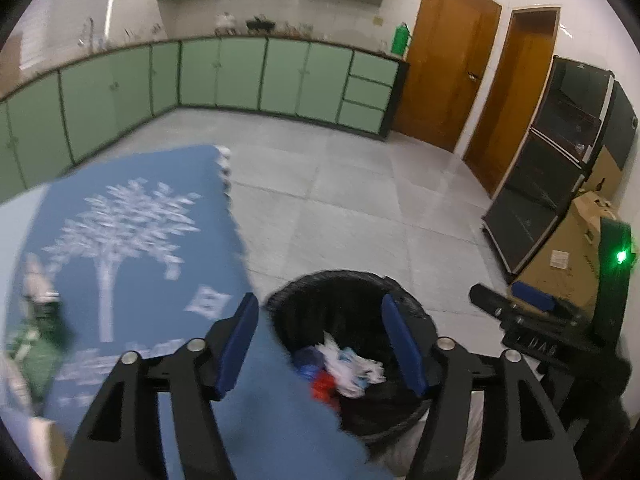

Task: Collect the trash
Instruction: 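Move both tools back from the bin to the table, then grasp the blue-and-white paper cup with the left tool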

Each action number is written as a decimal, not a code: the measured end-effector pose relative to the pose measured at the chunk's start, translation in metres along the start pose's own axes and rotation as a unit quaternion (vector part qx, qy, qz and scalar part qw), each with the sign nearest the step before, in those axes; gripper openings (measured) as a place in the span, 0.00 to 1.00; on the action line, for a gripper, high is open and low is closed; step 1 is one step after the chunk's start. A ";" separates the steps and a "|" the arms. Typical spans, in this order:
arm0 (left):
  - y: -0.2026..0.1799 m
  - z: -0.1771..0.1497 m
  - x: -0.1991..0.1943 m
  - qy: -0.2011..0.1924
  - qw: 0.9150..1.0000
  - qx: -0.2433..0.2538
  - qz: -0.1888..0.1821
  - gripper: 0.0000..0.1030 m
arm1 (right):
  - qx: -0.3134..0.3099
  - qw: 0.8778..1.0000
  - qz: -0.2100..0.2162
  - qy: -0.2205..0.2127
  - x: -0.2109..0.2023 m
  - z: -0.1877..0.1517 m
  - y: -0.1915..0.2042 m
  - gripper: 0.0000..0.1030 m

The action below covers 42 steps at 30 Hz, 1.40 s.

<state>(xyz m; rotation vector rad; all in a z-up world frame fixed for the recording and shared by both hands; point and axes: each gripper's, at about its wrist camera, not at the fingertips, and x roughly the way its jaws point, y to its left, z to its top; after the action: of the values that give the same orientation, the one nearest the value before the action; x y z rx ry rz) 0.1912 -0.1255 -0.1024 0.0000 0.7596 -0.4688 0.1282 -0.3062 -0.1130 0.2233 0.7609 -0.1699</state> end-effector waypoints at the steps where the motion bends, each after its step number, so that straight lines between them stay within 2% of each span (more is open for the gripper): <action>1: 0.004 -0.002 -0.009 -0.006 1.000 0.001 0.008 0.63 | -0.003 1.000 0.004 -0.004 -0.004 0.000 0.005 0.88; 11: 0.051 -0.019 -0.091 -0.053 0.996 -0.014 0.077 0.69 | -0.054 0.996 0.066 -0.017 -0.033 -0.009 0.084 0.88; 19: 0.103 -0.047 -0.131 -0.059 0.989 -0.043 0.126 0.70 | -0.081 0.992 0.099 -0.019 -0.046 -0.019 0.130 0.88; 28: 0.147 -0.084 -0.148 -0.037 0.985 -0.072 0.152 0.70 | -0.112 0.987 0.113 -0.012 -0.051 -0.036 0.168 0.88; 36: 0.164 -0.102 -0.137 -0.012 0.987 -0.078 0.142 0.72 | -0.136 0.983 0.120 0.000 -0.049 -0.049 0.193 0.88; 42: 0.166 -0.106 -0.128 -0.003 0.987 -0.080 0.137 0.76 | -0.143 0.982 0.119 0.006 -0.045 -0.051 0.196 0.88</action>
<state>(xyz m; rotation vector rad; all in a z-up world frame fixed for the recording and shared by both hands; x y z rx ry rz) 0.1086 0.0937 -0.1226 -0.0461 0.7770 -0.1450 0.1078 -0.1005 -0.0905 0.0407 0.7550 0.1684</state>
